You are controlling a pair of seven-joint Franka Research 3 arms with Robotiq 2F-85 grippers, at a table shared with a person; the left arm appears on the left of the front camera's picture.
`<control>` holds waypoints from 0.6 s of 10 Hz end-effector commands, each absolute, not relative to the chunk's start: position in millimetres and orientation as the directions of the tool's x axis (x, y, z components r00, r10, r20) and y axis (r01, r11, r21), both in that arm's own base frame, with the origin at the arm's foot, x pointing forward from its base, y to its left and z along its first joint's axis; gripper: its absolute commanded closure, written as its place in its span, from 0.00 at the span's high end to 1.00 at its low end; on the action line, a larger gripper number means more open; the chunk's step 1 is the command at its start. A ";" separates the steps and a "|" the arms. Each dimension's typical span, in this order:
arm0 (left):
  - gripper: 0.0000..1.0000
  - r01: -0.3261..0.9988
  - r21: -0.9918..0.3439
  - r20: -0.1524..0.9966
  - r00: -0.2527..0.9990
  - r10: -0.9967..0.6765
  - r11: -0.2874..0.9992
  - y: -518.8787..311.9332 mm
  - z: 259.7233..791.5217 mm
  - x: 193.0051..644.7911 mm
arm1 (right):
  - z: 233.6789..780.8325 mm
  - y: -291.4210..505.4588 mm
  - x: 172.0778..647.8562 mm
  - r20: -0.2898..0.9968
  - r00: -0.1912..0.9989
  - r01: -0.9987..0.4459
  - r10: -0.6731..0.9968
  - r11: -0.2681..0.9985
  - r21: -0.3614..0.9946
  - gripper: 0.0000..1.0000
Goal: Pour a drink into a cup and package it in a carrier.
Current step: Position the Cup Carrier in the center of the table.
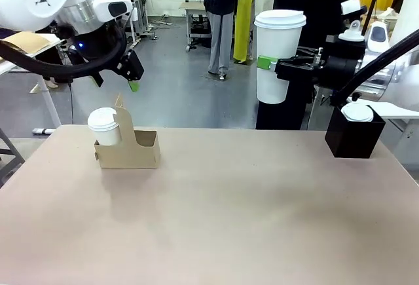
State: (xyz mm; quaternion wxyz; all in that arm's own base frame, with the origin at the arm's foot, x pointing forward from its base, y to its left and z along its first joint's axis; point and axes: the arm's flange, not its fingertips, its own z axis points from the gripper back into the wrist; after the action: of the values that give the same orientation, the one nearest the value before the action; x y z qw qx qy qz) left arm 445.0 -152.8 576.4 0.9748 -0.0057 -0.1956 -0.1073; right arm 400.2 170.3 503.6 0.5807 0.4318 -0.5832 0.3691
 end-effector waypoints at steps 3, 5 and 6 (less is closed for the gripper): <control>1.00 0.106 -0.012 0.304 0.948 -0.097 0.994 -147.4 555.5 501.5 | 509.7 173.0 402.7 0.995 0.050 -0.929 -0.085 0.362 0.077 0.80; 1.00 0.070 -0.030 0.280 0.958 -0.058 0.997 -144.6 536.8 519.0 | 509.7 173.0 402.7 0.995 0.050 -0.929 -0.085 0.362 0.077 0.80; 1.00 0.047 -0.031 0.273 0.961 -0.037 0.998 -142.8 530.0 523.7 | 509.7 173.0 402.7 0.995 0.050 -0.929 -0.085 0.362 0.077 0.80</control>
State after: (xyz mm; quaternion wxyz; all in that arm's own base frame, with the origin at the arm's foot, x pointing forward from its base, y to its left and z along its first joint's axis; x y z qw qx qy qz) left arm 520.1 -144.0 524.8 0.9891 -0.0199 -0.1398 -0.0416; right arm 400.2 170.4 503.6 0.5807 0.4318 -0.5831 0.3692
